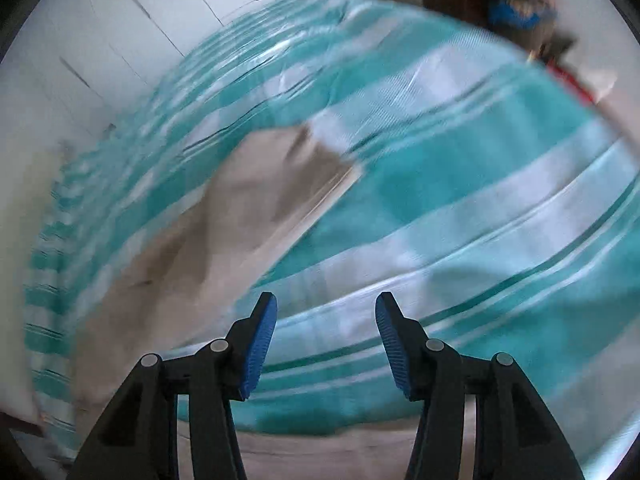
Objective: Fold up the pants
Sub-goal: 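Grasp the folded-over trouser leg hem with the right gripper and lift it away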
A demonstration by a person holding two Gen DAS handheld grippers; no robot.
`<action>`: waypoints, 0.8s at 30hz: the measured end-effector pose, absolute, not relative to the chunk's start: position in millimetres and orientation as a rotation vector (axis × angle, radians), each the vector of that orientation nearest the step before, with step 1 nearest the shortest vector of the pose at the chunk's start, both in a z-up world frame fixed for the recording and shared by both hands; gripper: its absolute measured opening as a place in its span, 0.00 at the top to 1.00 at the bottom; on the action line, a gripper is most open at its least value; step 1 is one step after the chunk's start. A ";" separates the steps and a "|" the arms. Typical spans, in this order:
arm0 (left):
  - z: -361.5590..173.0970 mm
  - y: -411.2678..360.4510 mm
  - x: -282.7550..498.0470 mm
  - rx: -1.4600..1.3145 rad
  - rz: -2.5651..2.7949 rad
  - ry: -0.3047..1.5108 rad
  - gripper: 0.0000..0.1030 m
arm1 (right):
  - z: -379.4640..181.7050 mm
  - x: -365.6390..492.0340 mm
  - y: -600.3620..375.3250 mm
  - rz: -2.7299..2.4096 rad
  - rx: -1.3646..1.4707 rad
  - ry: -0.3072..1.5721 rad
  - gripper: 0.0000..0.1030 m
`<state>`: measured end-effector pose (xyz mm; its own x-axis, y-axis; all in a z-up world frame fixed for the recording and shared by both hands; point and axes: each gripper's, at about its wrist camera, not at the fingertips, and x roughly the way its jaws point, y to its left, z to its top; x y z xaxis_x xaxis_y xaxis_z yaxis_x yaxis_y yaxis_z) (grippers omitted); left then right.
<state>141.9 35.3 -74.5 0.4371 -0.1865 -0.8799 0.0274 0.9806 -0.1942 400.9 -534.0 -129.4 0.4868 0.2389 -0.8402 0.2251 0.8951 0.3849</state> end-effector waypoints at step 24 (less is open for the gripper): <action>-112.7 79.3 176.6 -0.290 0.030 1.157 0.01 | -107.5 436.5 -524.6 -0.005 0.104 1.079 0.93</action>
<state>176.6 79.3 -112.7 0.4061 -0.1259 -0.9051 -0.1720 0.9622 -0.2110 436.5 -524.6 -107.5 0.4731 0.0467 -0.8798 0.0545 0.9951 0.0822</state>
